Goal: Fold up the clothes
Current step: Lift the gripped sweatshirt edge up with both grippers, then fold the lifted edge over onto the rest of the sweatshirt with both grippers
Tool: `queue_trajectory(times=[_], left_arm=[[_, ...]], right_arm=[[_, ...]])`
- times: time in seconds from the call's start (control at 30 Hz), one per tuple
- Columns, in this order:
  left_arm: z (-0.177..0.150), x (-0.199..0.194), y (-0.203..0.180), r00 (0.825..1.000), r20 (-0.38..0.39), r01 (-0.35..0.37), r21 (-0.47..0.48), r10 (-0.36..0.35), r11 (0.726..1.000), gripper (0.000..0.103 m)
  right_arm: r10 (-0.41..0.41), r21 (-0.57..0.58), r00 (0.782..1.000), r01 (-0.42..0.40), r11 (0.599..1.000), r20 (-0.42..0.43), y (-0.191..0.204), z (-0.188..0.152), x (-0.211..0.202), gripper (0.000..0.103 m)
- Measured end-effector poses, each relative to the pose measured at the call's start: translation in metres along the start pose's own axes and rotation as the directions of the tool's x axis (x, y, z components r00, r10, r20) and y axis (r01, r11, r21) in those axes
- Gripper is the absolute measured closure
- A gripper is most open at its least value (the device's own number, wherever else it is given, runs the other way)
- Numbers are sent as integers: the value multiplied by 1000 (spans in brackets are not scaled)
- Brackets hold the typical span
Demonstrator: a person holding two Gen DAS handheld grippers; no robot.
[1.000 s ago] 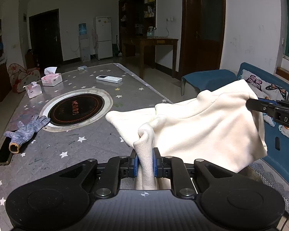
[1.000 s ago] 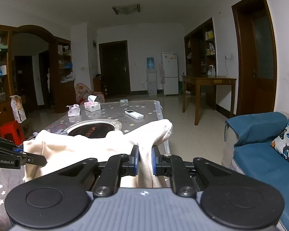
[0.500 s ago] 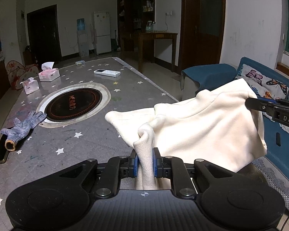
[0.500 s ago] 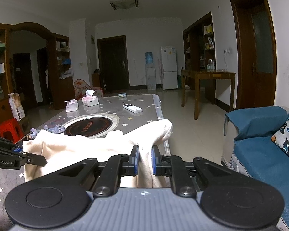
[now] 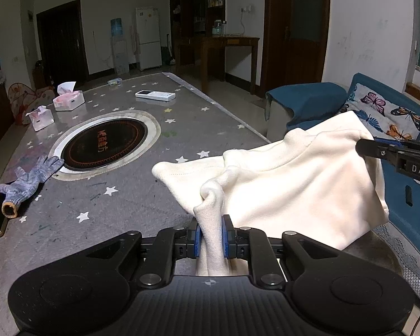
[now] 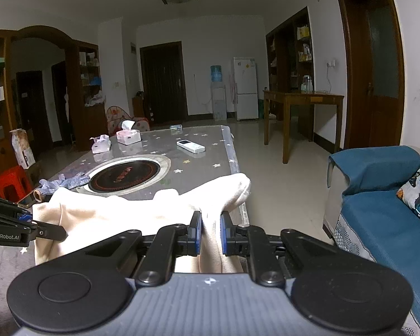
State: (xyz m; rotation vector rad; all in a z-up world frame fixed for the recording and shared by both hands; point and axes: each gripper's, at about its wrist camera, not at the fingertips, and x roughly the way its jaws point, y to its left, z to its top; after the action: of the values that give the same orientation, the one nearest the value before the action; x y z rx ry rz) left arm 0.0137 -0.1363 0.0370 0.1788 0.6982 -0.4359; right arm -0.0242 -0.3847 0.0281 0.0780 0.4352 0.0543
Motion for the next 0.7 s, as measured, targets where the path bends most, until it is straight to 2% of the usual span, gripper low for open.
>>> queue_trajectory(times=[0.7], left_arm=[[9, 42, 9, 998, -63, -6, 4, 7, 1000, 87]], right_arm=[[-13, 16, 997, 14, 1000, -72, -10, -1, 45, 91]])
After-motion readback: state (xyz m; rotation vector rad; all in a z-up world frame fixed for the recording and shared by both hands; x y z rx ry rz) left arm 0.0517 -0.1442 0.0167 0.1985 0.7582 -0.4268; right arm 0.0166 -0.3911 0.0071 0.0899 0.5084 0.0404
